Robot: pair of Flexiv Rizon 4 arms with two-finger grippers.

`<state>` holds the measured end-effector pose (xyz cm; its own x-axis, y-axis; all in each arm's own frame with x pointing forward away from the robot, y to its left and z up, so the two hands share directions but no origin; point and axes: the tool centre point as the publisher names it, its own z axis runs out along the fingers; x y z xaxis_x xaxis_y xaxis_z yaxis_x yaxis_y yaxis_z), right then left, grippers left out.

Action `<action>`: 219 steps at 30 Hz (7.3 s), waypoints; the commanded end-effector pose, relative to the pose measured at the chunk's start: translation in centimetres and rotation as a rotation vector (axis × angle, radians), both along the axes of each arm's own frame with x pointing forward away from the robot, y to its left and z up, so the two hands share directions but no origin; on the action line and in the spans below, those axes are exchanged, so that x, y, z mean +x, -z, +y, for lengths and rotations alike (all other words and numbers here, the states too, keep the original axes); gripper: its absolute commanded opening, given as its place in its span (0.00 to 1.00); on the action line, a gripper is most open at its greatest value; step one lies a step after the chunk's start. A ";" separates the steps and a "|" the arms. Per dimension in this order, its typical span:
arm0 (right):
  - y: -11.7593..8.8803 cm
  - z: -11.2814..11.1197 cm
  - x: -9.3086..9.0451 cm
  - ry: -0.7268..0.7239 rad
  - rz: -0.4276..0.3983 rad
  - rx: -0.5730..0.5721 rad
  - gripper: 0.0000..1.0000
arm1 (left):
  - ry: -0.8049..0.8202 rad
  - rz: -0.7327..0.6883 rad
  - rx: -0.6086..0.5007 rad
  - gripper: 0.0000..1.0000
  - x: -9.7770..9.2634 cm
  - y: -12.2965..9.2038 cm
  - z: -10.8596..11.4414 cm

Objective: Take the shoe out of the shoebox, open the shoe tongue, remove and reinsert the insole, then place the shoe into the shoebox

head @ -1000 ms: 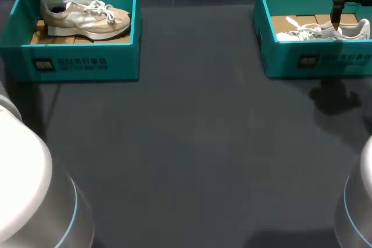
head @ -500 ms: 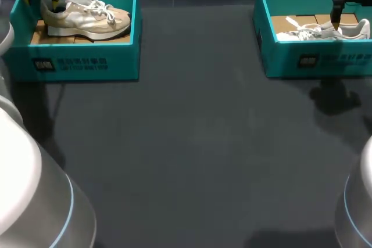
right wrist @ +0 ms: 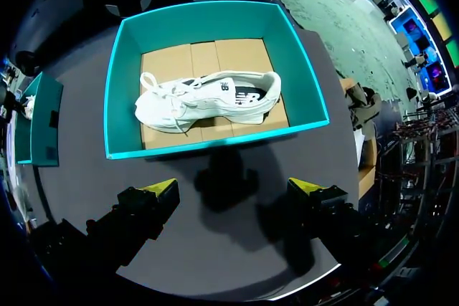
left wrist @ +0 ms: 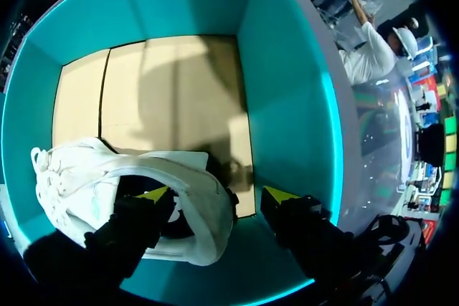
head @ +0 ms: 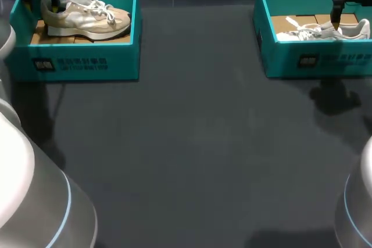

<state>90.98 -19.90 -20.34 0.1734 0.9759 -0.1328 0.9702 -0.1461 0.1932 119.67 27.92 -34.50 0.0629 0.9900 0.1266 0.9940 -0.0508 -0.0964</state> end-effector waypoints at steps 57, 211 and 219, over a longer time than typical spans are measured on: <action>0.0 0.0 0.0 0.000 -0.001 -0.001 1.00 | -0.102 -0.041 -0.045 0.00 -2.4 -10.7 0.8; 0.0 0.0 0.0 0.000 -0.001 -0.001 1.00 | 0.027 -0.152 0.065 0.00 -50.9 2.7 -34.9; 0.0 0.0 0.0 0.000 -0.001 -0.001 1.00 | 0.027 -0.132 0.070 0.00 -50.6 3.3 -35.2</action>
<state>90.97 -19.90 -20.34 0.1733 0.9758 -0.1332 0.9702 -0.1459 0.1933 68.79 -6.87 -37.46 0.0666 0.9775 0.1999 0.9964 -0.0758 0.0388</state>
